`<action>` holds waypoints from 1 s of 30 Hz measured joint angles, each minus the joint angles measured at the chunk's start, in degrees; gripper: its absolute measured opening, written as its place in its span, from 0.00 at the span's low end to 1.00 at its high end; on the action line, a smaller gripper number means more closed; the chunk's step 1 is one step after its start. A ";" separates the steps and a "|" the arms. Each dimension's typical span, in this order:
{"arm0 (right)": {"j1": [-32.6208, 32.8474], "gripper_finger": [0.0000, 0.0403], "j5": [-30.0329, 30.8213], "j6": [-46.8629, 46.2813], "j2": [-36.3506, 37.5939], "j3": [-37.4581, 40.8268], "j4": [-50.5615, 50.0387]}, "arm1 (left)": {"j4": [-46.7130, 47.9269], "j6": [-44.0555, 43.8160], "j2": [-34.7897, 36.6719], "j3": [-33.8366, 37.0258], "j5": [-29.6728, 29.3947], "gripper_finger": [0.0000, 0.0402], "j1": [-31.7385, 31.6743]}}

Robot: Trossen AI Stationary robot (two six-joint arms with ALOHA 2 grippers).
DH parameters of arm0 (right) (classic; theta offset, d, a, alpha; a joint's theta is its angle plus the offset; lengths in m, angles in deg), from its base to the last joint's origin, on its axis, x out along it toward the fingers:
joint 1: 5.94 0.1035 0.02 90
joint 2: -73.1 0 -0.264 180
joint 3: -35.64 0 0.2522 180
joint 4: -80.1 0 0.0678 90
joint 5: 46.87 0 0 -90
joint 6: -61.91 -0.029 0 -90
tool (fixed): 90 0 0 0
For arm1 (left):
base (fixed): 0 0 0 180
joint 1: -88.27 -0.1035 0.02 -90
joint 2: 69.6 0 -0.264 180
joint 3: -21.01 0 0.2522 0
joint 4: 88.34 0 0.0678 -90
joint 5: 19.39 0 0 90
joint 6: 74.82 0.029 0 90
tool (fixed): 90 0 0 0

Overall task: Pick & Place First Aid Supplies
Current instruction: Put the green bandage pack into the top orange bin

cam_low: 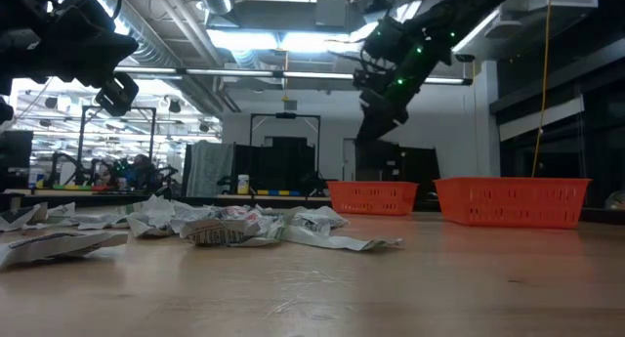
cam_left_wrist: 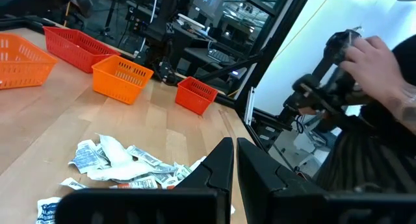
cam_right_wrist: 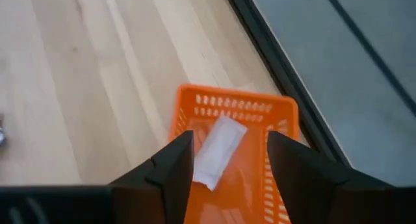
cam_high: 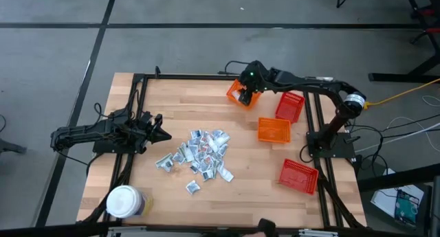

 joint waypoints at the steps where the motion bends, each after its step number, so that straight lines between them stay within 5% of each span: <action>1: 0.96 0.47 -0.01 -0.16 0.00 0.00 0.27 | 0.01 0.00 0.00 0.00 0.00 0.04 0.00; 17: 15.64 0.47 -4.68 -4.65 -3.69 -0.09 1.06 | 0.02 0.00 0.00 0.00 0.01 0.04 -0.02; 30: 16.73 0.47 -16.24 -1.62 -9.00 -0.04 1.47 | 0.01 0.00 0.00 0.00 0.01 0.04 -0.01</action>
